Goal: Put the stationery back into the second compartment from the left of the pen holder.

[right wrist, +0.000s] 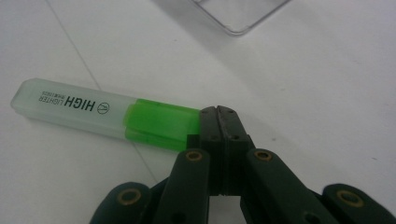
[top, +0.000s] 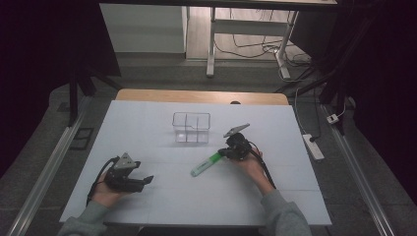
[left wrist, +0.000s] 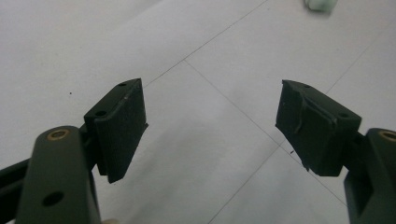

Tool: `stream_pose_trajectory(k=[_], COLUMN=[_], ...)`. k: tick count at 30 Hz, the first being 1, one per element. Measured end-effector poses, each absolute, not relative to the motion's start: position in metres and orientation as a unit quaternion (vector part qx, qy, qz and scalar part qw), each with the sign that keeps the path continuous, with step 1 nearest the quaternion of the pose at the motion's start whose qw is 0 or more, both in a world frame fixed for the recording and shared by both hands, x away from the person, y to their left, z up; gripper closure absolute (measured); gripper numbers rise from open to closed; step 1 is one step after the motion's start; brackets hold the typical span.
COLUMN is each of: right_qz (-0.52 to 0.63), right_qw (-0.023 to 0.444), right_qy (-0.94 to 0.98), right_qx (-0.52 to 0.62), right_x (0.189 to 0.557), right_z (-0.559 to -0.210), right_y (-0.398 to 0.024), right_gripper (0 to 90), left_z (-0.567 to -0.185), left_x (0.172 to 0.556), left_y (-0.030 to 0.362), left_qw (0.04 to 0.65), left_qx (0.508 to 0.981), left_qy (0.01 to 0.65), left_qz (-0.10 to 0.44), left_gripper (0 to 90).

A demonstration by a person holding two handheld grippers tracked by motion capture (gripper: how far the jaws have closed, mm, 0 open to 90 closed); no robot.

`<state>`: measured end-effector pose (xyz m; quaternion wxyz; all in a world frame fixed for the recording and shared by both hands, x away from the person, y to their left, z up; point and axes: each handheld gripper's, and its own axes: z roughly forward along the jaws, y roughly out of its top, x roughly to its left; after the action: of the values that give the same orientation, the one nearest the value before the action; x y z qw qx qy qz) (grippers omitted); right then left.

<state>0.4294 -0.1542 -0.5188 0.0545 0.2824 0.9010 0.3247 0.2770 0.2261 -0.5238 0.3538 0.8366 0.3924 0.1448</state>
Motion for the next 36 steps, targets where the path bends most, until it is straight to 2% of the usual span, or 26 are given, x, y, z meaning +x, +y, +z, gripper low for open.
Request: stream_pose_trajectory(k=[36], right_qz=[0.339], right_qw=[0.022], right_qy=[0.914], right_qx=[0.224], right_x=[0.399], right_z=[-0.518], right_y=[-0.112], right_gripper=[89.8], left_z=[-0.524], left_x=[0.277], left_y=[0.225], left_qw=[0.351], left_qx=[0.839], left_qy=[0.389], left_qz=[0.143], left_gripper=[24.2])
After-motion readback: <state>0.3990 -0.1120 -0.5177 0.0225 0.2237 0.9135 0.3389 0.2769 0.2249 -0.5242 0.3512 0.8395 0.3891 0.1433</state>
